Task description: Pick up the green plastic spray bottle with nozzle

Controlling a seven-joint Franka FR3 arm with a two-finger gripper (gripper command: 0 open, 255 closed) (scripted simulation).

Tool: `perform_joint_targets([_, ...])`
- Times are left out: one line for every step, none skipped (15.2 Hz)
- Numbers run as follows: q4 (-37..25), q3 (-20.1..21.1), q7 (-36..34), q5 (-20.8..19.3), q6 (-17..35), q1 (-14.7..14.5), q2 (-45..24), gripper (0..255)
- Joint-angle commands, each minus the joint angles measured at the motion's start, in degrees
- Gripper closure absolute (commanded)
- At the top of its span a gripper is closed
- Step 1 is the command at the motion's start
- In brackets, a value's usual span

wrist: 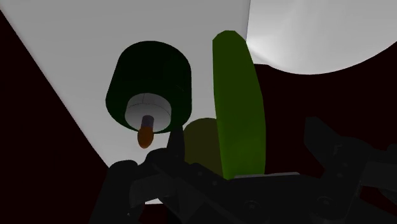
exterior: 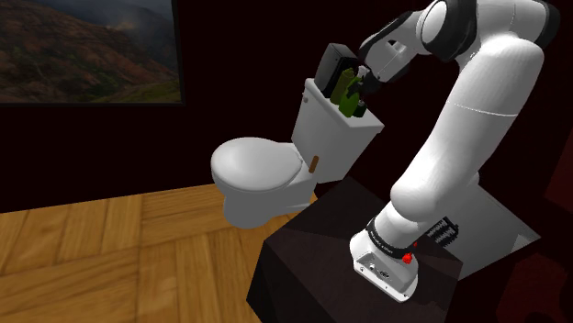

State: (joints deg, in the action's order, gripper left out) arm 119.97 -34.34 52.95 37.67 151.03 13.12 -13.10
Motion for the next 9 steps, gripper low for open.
perform_joint_targets([0.12, 0.97, 2.06, 2.48, 1.02, 0.78, -1.4, 0])
perform_joint_targets([0.12, 0.99, 2.05, 2.48, 1.02, 0.79, -1.4, 0])
perform_joint_targets([0.13, 0.99, 2.05, 2.48, 1.02, 0.8, -1.39, 0])
perform_joint_targets([-0.01, 0.96, 2.03, 2.43, 0.91, 0.84, -1.43, 255])
perform_joint_targets([0.01, 0.98, 2.08, 2.48, 0.93, 0.85, -1.44, 255])
perform_joint_targets([-0.02, 0.96, 2.03, 2.43, 0.9, 0.84, -1.43, 255])
perform_joint_targets([-0.01, 0.96, 2.04, 2.44, 0.91, 0.84, -1.43, 255])
perform_joint_targets([-0.03, 0.97, 2.05, 2.46, 0.91, 0.85, -1.45, 255])
perform_joint_targets([0.01, 0.97, 2.05, 2.45, 0.92, 0.84, -1.43, 255])
